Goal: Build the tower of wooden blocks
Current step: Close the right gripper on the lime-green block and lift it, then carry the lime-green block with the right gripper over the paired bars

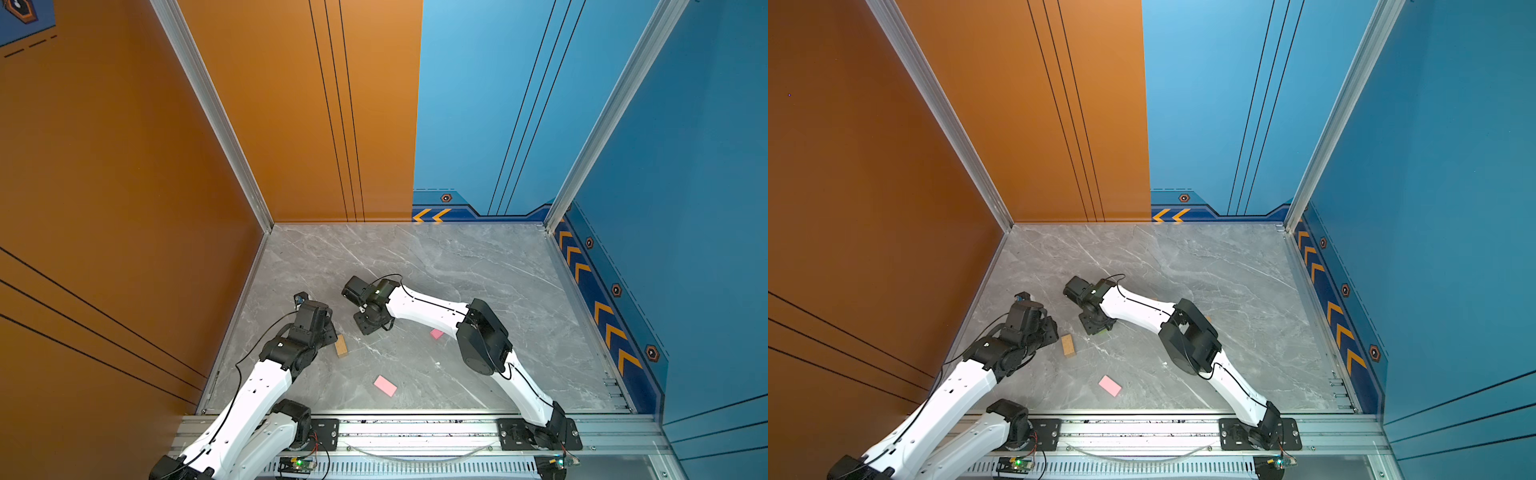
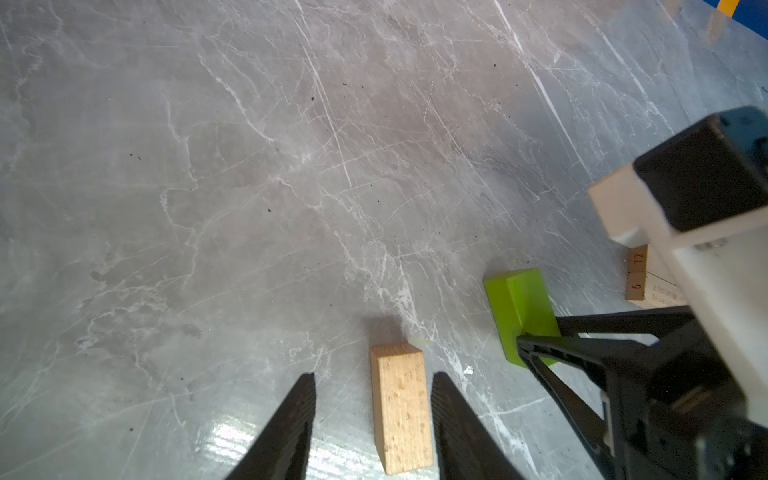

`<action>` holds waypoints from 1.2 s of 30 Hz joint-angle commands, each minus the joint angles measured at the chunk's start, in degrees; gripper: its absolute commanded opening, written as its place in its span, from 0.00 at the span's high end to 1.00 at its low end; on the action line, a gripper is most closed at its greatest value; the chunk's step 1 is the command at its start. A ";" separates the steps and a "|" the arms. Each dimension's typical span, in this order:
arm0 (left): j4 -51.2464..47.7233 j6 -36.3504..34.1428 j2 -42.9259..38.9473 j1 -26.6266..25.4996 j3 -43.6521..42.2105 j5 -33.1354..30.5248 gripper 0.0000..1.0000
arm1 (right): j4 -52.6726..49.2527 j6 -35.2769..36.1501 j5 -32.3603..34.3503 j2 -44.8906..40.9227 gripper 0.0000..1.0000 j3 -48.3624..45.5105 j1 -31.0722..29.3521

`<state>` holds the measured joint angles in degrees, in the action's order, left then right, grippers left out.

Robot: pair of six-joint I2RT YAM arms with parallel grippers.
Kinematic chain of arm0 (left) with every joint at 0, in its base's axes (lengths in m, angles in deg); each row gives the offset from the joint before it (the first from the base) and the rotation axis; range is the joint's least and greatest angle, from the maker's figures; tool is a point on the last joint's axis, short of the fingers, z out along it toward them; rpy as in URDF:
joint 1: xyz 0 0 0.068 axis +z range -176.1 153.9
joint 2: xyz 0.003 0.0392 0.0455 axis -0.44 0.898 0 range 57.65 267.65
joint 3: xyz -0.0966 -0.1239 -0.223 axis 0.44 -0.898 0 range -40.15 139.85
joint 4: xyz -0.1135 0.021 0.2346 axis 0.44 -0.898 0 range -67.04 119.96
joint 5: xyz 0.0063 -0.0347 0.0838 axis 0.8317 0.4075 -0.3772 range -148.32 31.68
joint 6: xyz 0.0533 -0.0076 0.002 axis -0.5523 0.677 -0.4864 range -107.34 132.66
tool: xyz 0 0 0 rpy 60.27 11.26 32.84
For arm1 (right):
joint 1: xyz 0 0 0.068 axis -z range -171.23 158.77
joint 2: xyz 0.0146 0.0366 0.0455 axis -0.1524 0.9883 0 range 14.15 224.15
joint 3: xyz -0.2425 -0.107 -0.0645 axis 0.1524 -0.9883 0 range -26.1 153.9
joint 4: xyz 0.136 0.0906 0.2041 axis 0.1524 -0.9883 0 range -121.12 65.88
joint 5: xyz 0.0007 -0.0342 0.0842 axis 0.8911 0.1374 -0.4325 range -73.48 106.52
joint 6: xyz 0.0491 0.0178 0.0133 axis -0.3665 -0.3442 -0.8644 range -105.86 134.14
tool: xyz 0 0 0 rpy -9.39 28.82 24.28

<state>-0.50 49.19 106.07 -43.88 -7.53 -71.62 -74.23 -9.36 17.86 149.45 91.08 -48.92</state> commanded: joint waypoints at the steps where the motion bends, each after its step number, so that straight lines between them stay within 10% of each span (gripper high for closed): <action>1: 0.31 0.38 0.08 0.70 -0.93 0.71 0.52 | -1.91 0.19 1.32 1.86 0.65 1.20 0.43; 11: 0.49 0.29 0.20 0.90 -1.07 0.84 0.52 | -2.10 0.22 1.20 2.74 0.59 1.90 0.59; 23: 0.75 0.26 0.29 1.22 -1.16 1.14 0.53 | -2.79 -0.27 2.03 0.98 1.00 1.55 0.61; 36: 2.15 -0.24 1.91 1.78 -1.38 2.27 0.53 | -0.07 -4.26 6.83 -12.24 1.00 -11.33 3.51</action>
<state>0.63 49.17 107.56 -42.64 -8.25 -70.68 -74.51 -11.24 21.32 142.50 82.75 -46.74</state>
